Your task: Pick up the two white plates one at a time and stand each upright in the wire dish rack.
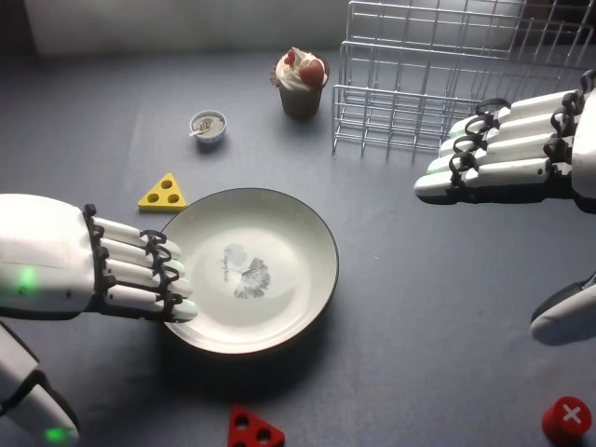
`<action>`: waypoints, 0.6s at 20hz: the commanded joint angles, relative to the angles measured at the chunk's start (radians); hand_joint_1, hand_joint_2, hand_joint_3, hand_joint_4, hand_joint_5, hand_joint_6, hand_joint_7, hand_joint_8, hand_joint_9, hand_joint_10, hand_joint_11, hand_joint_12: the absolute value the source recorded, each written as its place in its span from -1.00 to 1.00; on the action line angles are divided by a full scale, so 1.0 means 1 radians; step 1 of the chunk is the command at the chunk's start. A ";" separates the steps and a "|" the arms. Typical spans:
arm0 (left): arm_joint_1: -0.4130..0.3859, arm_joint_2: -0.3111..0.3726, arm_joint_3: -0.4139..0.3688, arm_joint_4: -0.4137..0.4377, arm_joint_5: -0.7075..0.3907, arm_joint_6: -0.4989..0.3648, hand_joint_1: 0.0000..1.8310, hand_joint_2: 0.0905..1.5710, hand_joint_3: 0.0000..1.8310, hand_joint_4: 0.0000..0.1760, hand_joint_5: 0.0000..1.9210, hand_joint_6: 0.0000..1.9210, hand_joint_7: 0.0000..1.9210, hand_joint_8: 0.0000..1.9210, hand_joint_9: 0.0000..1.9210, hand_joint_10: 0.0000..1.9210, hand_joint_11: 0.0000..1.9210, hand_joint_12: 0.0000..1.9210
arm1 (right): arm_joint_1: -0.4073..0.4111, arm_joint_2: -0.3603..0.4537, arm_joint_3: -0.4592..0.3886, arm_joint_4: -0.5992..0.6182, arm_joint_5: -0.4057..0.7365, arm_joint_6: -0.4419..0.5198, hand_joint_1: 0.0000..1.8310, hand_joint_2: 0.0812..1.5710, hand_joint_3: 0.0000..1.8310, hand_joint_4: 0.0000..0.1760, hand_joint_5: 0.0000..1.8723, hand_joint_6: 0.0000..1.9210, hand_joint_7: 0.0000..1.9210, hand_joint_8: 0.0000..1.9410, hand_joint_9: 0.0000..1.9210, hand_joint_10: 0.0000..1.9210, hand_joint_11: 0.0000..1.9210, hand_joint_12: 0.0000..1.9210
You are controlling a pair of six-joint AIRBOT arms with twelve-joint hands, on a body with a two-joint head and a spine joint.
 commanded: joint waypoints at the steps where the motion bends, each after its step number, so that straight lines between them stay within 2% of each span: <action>1: -0.004 -0.002 0.004 -0.050 -0.030 -0.002 -1.00 0.11 -0.99 -1.00 -0.91 -1.00 -0.89 -1.00 -0.89 -1.00 -0.89 -0.98 | 0.009 0.007 -0.005 0.048 0.053 0.005 -0.98 0.21 -1.00 -1.00 -0.85 -1.00 -0.79 -0.99 -0.79 -0.99 -0.80 -0.99; 5: -0.004 -0.017 0.009 -0.034 -0.001 -0.002 -1.00 0.12 -0.99 -1.00 -0.92 -1.00 -0.89 -1.00 -0.91 -1.00 -0.91 -0.99 | 0.009 0.006 -0.005 0.048 0.053 0.005 -1.00 0.21 -1.00 -1.00 -0.87 -1.00 -0.80 -1.00 -0.79 -1.00 -0.80 -0.99; 12: -0.003 -0.044 0.028 0.033 0.043 -0.002 -1.00 0.12 -1.00 -1.00 -0.89 -0.99 -0.85 -0.99 -0.86 -0.99 -0.86 -0.97 | 0.009 0.006 -0.009 0.045 0.053 0.005 -0.92 0.20 -1.00 -1.00 -0.84 -1.00 -0.79 -1.00 -0.79 -0.99 -0.81 -0.99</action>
